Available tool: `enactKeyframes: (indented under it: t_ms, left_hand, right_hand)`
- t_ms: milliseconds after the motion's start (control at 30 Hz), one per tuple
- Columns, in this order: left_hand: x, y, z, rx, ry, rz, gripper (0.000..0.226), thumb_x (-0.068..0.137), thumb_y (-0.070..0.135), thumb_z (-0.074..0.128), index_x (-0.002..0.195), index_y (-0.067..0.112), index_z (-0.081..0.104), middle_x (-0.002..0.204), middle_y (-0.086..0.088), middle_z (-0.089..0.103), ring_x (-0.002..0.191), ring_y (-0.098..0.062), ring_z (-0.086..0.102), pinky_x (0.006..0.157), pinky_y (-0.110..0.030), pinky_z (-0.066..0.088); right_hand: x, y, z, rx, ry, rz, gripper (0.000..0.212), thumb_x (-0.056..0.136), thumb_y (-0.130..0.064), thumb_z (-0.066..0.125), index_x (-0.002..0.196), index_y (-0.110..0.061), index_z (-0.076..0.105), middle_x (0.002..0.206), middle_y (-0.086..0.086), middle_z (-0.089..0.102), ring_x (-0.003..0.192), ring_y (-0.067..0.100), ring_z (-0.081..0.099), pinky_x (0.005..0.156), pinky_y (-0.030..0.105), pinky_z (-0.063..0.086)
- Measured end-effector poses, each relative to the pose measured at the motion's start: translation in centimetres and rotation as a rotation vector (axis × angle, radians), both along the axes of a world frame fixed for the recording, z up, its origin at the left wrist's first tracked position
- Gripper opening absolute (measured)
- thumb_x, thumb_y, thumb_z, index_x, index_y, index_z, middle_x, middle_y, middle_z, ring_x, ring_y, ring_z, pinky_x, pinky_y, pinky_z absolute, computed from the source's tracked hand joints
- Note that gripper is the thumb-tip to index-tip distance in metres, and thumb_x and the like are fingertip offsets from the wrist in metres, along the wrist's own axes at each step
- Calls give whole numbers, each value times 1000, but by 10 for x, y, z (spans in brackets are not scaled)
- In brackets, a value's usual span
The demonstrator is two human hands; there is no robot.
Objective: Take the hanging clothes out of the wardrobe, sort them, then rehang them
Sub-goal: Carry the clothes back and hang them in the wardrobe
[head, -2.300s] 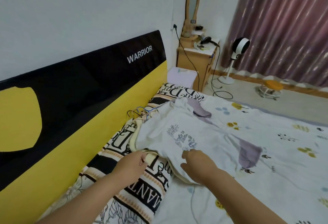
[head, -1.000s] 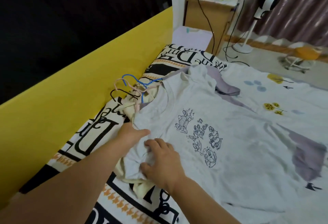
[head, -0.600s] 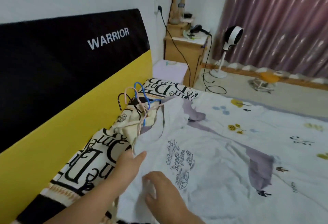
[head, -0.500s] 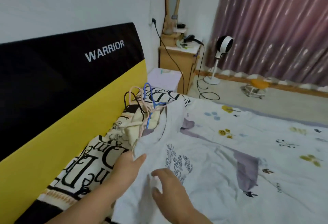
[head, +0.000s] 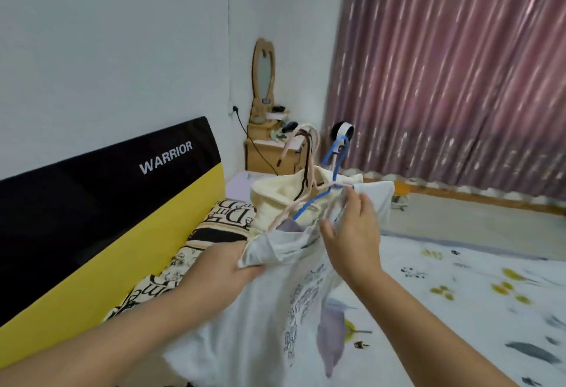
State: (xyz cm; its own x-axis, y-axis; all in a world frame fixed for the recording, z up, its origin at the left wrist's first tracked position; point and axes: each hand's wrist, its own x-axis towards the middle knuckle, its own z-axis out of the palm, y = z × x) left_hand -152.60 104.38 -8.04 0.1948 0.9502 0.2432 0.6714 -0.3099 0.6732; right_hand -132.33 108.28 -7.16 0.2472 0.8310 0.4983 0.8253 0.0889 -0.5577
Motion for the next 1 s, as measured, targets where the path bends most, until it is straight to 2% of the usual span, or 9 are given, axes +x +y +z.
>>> enactKeyframes:
  t_ms: [133,233,300,367,500,633,767,900,1000]
  left_hand:
    - [7,-28,52,224,272,-74,33,69,46,40,80,23,62,76,8,65,75,-14,56,56,-15,32]
    - [10,-41,79,326,380,-96,21,70,41,36,68,25,48,62,13,48,65,-12,46,51,-16,28]
    - [12,-48,91,365,436,-126,13,69,38,36,60,30,34,61,13,45,68,-16,46,50,-17,26]
    - [13,-53,100,392,455,-169,16,68,34,37,57,32,27,60,10,46,70,-22,51,51,-22,26]
    - [17,-61,118,428,499,-221,5,66,33,33,62,31,35,61,15,39,65,-12,43,52,-20,27]
    - [20,-62,131,463,536,-283,40,69,45,28,90,29,58,84,12,62,74,-6,54,58,-21,38]
    - [32,-83,146,386,447,-303,18,78,41,57,91,31,51,86,11,62,80,-13,57,60,-26,39]
    - [52,-117,157,449,247,-457,63,72,43,54,132,32,39,125,10,53,113,-12,51,91,-28,41]
    - [78,-155,176,298,-133,-613,54,90,34,55,139,20,37,133,3,50,121,-13,48,101,-30,39]
  right_hand:
    - [33,-31,63,184,-75,-114,67,74,-28,71,131,-5,45,136,15,43,129,32,37,107,43,25]
    - [58,-57,103,77,-170,-50,50,74,-24,72,120,-13,56,121,8,60,122,28,48,106,43,27]
    - [70,-77,125,-66,-183,-8,23,77,-22,69,98,-16,65,98,9,68,100,32,59,83,36,43]
    - [81,-96,139,-142,-204,-2,3,80,-16,62,77,-15,63,82,8,66,85,32,60,68,33,43]
    - [88,-134,154,-214,-248,-65,33,88,-26,57,58,-19,43,61,-2,47,62,22,46,49,29,31]
    - [85,-173,165,-248,-237,-180,36,89,-29,57,57,-20,43,63,-3,46,60,19,44,47,26,29]
    - [74,-218,171,-235,-164,-271,34,89,-34,59,59,-23,47,68,-2,52,63,18,49,52,29,35]
    - [52,-265,175,-239,-148,-389,26,90,-35,57,68,-22,52,72,-2,54,70,21,53,55,28,37]
    - [31,-292,171,-259,-174,-452,21,90,-36,57,73,-23,55,82,-1,58,77,20,56,62,29,41]
